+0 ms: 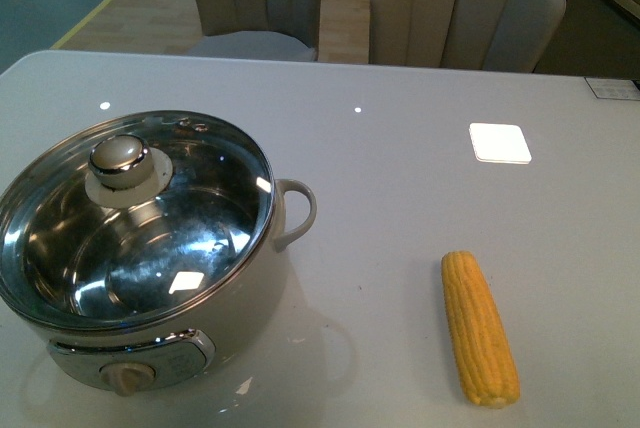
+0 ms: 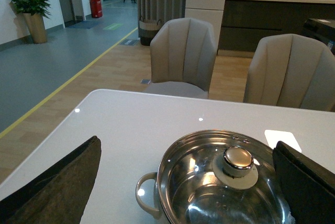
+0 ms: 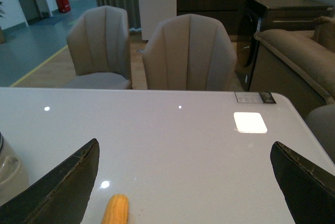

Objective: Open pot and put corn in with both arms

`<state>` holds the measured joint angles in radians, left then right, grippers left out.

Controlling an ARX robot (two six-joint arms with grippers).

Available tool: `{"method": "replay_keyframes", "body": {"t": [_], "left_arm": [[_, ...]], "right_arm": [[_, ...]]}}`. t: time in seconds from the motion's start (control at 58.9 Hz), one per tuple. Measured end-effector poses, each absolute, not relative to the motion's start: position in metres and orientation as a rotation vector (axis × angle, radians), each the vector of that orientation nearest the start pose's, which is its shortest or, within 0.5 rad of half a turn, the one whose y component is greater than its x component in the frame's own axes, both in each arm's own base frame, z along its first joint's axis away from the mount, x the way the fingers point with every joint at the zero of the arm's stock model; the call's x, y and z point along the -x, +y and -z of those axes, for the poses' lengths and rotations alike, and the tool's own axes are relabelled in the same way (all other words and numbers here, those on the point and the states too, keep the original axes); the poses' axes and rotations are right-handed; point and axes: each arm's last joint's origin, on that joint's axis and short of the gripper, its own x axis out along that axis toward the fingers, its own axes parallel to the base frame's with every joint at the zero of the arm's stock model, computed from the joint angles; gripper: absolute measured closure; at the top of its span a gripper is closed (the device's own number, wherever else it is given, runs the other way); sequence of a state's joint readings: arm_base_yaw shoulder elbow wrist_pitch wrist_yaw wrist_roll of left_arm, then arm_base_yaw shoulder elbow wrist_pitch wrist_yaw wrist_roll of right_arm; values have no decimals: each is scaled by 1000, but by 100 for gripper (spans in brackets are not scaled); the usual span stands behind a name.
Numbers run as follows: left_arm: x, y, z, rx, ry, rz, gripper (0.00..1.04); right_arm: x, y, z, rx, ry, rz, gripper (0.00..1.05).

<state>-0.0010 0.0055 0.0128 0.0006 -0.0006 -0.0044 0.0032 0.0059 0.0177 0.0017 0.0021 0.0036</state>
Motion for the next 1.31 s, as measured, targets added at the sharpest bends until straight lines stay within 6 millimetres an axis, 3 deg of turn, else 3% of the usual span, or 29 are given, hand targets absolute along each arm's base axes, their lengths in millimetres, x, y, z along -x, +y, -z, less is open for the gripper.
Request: {"method": "replay_keyframes", "body": {"t": [0.662,0.797,0.916,1.069,1.306], "left_arm": [[-97,0,-167,4,-5,2,7],[-98,-5,-165,18,325,52,7],[-104,-11,-173,15,320,99,7],[-128,-20,-189,0,236,132,7],[-185,-48,-183,-25,189,171,7]], "right_arm": [[-97,0,-169,-4,-14,-1,9],[-97,0,-169,-4,-14,-2,9],[-97,0,-169,-4,-14,-1,9],[-97,0,-169,-4,-14,-1,9],[-97,0,-169,-4,-14,-1,9]]}}
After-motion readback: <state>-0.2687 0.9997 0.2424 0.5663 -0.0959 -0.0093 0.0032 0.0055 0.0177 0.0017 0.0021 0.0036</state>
